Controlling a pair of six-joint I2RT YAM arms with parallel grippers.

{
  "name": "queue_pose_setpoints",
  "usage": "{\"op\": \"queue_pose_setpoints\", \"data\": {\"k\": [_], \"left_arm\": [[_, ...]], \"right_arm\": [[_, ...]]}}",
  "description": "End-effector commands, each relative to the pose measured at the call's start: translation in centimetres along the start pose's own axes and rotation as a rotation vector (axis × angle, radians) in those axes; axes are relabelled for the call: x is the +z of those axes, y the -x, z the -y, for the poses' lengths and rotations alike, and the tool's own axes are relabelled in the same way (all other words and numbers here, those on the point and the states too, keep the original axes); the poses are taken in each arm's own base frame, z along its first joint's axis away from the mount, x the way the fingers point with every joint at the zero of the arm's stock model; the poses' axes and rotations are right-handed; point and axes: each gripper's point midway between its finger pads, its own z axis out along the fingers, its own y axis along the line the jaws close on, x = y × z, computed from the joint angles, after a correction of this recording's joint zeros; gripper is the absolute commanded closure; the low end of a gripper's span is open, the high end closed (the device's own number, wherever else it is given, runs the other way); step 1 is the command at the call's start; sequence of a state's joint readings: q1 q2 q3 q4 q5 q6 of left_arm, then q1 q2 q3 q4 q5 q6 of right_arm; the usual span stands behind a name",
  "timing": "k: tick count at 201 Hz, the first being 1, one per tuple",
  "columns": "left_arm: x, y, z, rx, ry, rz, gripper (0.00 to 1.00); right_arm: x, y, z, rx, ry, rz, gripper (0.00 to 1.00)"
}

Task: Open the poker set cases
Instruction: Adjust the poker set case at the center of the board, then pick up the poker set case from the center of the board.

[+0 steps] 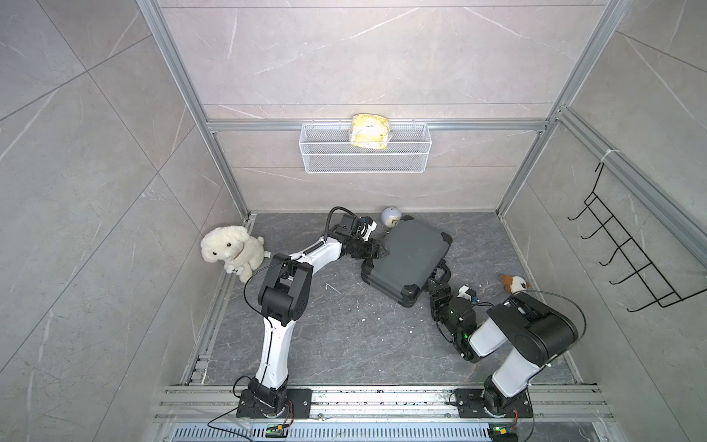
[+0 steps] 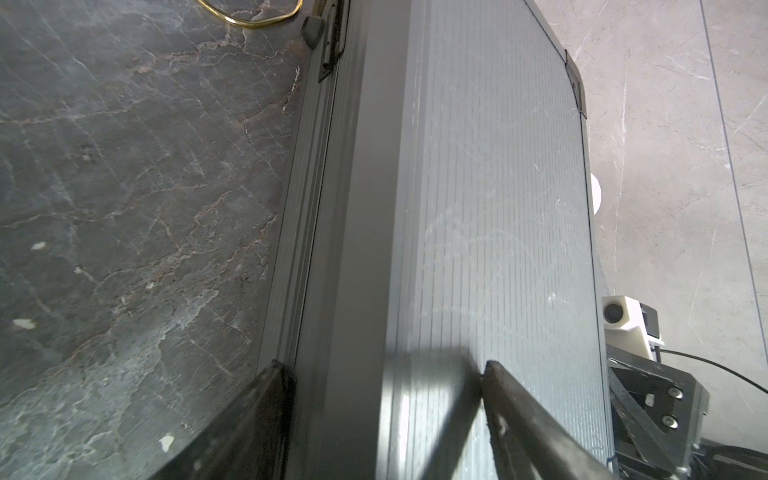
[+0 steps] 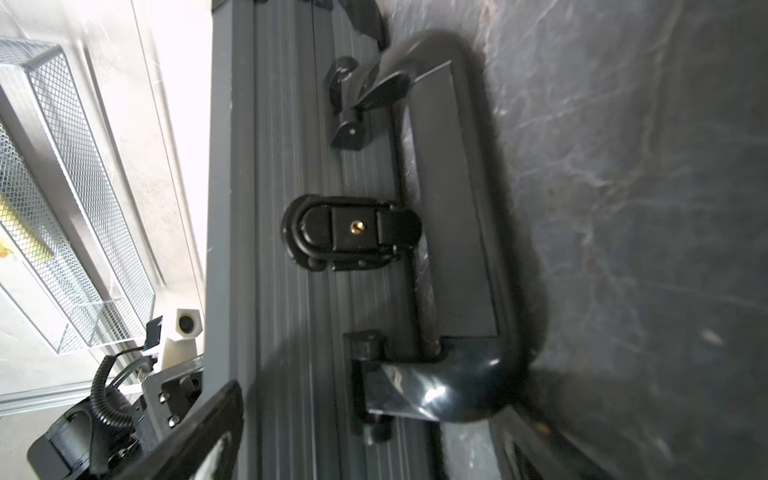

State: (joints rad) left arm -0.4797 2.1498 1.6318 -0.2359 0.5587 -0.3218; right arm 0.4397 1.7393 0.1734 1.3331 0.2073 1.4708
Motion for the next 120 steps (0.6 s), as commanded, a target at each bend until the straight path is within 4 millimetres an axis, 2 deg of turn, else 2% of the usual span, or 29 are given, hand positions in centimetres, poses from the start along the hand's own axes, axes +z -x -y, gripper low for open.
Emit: {"op": "queue_pose_setpoints", "data": {"k": [1, 54, 87, 100, 120], "left_arm": [[0.2, -1.2, 1.8, -0.003, -0.053, -0.034, 0.24], [-0.1, -2.6, 1.1, 0.000, -0.027, -0.044, 0.24], [0.0, -2.9, 0.8, 0.001, -0.018, -0.051, 0.24], [0.0, -2.9, 0.8, 0.002, -0.018, -0.046, 0.24], [0.1, -2.9, 0.7, 0.007, -0.019, -0.043, 0.24]], "right_arm": [[0.8, 2.0, -2.8, 0.013, 0.097, 0.119, 0.08], [1.0, 4.2, -6.2, -0.072, 0.166, 0.188, 0.14], [1.9, 4.2, -8.6, -0.154, 0.201, 0.134, 0.14], [2.5, 4.3, -8.3, -0.144, 0.198, 0.107, 0.14], [3.4, 4.6, -6.3, -0.094, 0.174, 0.072, 0.14]]}}
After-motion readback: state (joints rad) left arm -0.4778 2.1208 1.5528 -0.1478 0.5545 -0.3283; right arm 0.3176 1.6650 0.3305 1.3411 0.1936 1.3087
